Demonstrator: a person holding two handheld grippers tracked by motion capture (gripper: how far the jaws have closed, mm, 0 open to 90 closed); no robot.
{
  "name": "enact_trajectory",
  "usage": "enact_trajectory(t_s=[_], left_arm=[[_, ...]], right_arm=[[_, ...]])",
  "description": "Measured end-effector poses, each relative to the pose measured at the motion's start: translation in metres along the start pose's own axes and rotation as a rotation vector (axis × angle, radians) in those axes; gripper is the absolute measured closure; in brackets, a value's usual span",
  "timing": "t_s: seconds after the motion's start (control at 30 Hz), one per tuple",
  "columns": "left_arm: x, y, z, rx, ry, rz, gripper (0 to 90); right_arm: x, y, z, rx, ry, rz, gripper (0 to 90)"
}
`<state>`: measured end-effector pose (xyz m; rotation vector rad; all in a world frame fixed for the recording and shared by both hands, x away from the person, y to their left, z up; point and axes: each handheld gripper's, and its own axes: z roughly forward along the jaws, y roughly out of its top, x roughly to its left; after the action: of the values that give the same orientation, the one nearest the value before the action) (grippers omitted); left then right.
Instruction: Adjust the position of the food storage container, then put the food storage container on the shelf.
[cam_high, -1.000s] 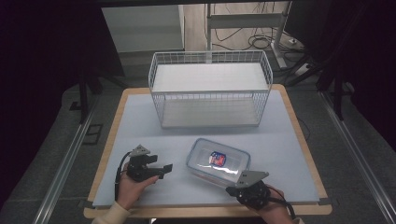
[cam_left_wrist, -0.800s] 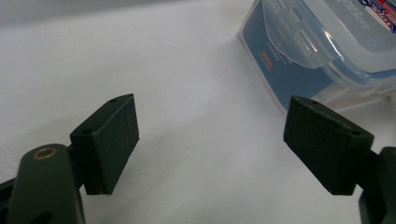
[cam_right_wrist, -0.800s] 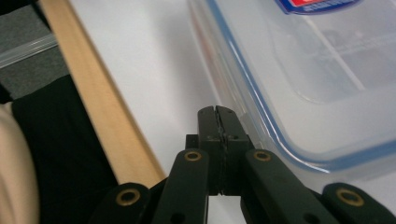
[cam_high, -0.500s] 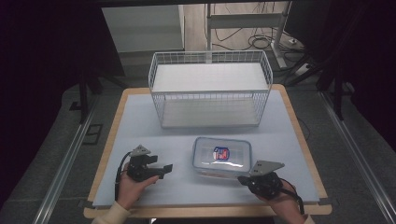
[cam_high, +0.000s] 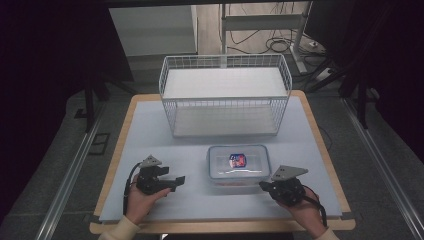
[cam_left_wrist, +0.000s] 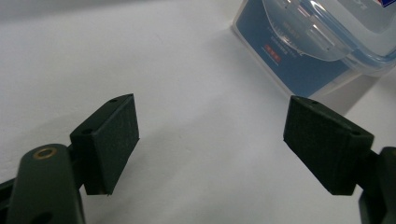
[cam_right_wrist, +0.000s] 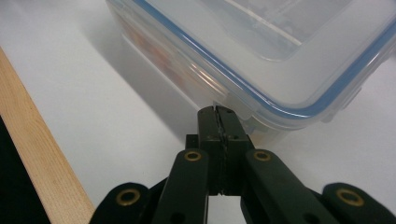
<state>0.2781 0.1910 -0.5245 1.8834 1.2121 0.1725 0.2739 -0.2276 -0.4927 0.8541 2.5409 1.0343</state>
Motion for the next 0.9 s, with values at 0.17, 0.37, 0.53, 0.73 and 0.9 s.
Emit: enact_trajectory(t_s=[0.17, 0.37, 0.53, 0.73, 0.9], left_arm=[[0.000, 0.000, -0.001, -0.004, 0.004, -0.005, 18.0], [-0.001, 0.000, -0.001, -0.004, 0.007, -0.003, 17.6], [-0.001, -0.001, -0.002, -0.005, 0.010, -0.009, 17.6], [-0.002, 0.001, 0.001, -0.001, 0.004, -0.006, 17.6], [-0.002, 0.002, 0.001, -0.005, -0.002, -0.005, 17.5]], right_arm=[[0.000, -0.002, -0.012, -0.016, -0.003, -0.005, 89.6], [-0.021, -0.011, -0.029, -0.026, -0.071, 0.050, 89.6], [-0.042, -0.018, -0.030, -0.032, -0.105, 0.117, 89.6], [-0.049, -0.022, -0.027, -0.029, -0.101, 0.144, 88.8], [-0.051, -0.022, -0.026, -0.029, -0.100, 0.153, 87.6]])
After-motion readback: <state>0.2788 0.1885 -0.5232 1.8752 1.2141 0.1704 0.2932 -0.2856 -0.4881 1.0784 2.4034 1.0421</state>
